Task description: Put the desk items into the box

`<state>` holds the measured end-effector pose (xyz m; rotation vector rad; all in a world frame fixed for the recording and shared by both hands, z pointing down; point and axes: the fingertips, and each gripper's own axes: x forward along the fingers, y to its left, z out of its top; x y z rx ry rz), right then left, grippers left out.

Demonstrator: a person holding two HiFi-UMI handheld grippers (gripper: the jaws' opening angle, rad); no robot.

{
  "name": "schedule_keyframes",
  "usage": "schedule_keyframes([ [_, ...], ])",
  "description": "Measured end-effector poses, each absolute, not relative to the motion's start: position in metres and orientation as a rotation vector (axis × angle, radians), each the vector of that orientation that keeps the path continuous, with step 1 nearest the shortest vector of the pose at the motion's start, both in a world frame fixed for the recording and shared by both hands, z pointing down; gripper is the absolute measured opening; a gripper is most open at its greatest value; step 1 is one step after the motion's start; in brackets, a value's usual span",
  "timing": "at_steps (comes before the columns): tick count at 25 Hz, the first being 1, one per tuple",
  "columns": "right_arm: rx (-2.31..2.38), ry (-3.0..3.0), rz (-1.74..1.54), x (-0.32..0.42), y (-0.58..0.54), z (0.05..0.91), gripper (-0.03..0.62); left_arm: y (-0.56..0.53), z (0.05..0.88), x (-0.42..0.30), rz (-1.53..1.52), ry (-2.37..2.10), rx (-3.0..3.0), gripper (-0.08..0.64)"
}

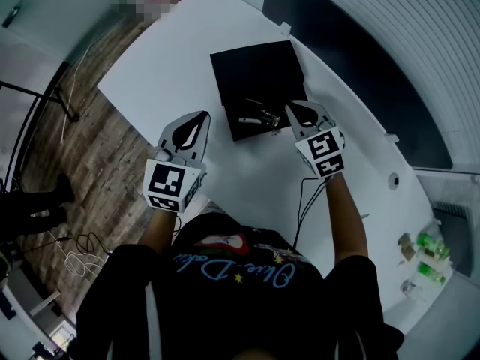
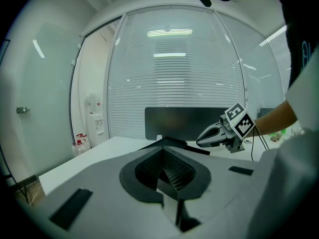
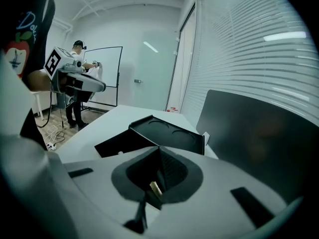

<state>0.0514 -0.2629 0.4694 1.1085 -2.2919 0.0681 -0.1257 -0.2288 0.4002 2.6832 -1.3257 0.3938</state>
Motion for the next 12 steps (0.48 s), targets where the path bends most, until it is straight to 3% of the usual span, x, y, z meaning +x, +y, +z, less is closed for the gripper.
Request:
schedule_keyframes([
  [12, 1.208, -2.270, 0.089, 0.069, -0.248, 0.454, 0.009, -0.221, 0.394, -0.113, 0.347, -1.251, 2.711, 0.008],
])
